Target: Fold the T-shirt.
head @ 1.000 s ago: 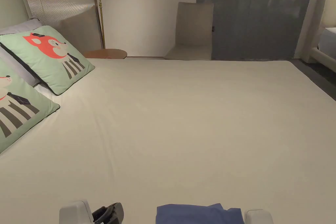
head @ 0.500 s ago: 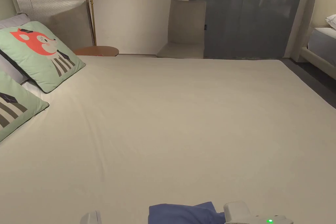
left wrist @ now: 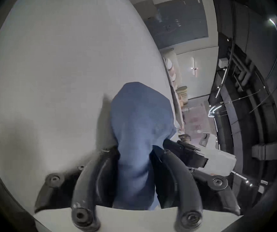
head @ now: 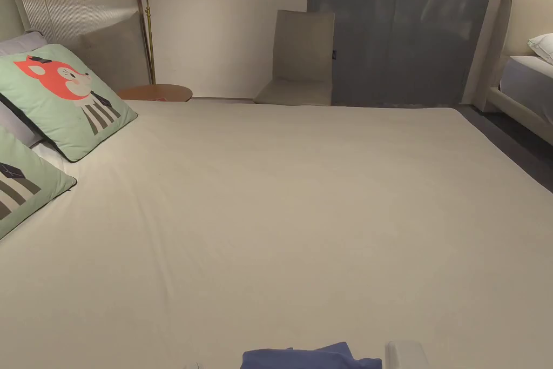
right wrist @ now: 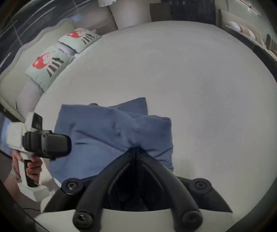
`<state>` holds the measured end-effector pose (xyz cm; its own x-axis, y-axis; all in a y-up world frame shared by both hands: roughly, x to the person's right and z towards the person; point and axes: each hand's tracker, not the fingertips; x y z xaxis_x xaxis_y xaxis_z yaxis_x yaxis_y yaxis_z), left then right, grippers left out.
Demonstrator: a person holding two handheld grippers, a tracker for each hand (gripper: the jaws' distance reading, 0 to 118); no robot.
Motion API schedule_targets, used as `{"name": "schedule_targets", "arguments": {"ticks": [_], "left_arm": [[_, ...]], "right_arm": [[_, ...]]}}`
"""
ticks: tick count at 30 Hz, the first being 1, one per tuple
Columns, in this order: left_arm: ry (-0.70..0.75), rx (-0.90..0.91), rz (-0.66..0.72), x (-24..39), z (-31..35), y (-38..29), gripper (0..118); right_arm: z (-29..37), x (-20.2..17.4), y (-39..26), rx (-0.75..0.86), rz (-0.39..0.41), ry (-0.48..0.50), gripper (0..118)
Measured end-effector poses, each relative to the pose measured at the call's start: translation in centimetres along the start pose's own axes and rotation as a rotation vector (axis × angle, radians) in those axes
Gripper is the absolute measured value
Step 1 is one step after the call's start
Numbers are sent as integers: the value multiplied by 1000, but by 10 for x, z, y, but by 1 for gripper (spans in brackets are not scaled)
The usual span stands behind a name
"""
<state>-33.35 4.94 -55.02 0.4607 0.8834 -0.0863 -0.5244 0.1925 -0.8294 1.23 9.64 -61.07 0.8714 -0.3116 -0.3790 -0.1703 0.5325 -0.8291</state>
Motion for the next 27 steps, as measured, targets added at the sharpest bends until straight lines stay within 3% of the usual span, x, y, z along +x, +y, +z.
{"name": "schedule_targets", "arguments": {"ticks": [2,9,21,22,27], "left_arm": [[-11,3,46,1,8,4,22],[43,62,30,25,74,22,20],[307,356,59,-42,276,76,20],[306,372,80,-72,293,91,20],[358,432,134,-85,318,96,20]], "right_arm": [[9,1,-1,23,-30,20,1],[27,-30,21,115,-12,61,0],[0,-102,55,129,67,119,0],[-3,-108,56,125,72,122,0],[-14,-124,63,116,103,121,0]]}}
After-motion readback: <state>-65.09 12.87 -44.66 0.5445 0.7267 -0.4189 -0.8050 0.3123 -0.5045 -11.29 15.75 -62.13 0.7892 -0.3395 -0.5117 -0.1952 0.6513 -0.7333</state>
